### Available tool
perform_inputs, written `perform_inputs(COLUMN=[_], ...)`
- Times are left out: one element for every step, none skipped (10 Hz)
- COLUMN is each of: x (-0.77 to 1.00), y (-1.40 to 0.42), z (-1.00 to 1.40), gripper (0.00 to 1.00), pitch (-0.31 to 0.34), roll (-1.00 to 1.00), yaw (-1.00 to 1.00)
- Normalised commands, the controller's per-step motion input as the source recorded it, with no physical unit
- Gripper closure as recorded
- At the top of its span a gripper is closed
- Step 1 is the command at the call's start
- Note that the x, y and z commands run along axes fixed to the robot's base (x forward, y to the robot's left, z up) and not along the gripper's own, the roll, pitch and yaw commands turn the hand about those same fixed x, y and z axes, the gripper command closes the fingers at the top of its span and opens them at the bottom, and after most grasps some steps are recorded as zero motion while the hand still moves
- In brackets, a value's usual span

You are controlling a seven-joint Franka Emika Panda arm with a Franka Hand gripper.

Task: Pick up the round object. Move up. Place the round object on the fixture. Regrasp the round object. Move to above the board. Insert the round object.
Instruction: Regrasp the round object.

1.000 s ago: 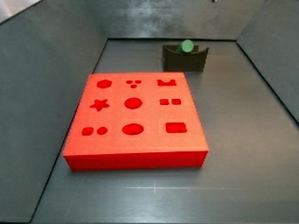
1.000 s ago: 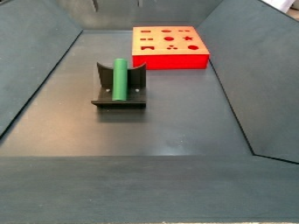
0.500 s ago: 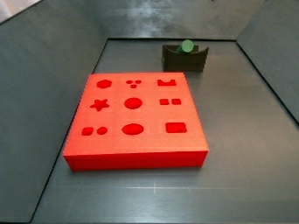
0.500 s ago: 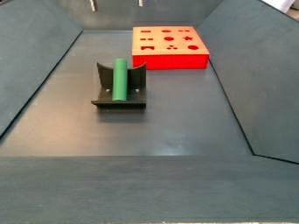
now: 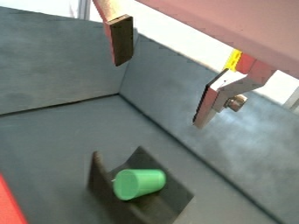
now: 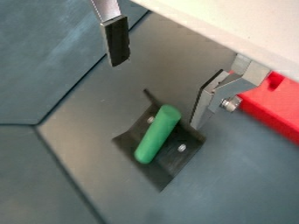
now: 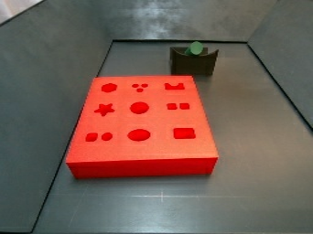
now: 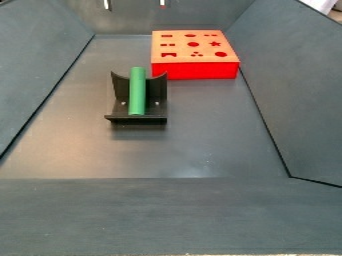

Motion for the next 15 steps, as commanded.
perform_inputs(x=[0.1, 0.11, 0.12, 0.13, 0.14, 0.15, 0.17, 0.19, 0.2, 0.19, 0.17, 0.15, 0.06, 0.06, 0.06], y=[-0.04, -0.04, -0.04, -0.04, -0.05, -0.05, -0.05, -0.06, -0.05, -0.04, -0.05, -0.05, 0.07, 0.07, 0.06], z=[-0.02, -0.02, -0.03, -0.02, -0.03, -0.03, -0.03, -0.03, -0.02, -0.02, -0.02, -0.03, -1.0, -1.0, -1.0], gripper=[0.0, 0.0, 0.0, 0.0, 0.0, 0.0, 0.0, 0.0, 0.0, 0.0, 0.0, 0.0, 0.0, 0.0, 0.0], pitch=[0.094, 0.117, 0.152, 0.181, 0.208, 0.197, 0.17, 0.149, 0.123, 0.095, 0.061, 0.042, -0.013, -0.024, -0.043], roll=[1.0, 1.0, 1.0, 1.0, 1.0, 0.83, 0.6, 0.42, 0.29, 0.21, 0.19, 0.18, 0.09, 0.09, 0.09], yaw=[0.06, 0.07, 0.1, 0.12, 0.16, 0.18, 0.2, 0.22, 0.22, 0.22, 0.22, 0.21, 0.23, 0.21, 0.18])
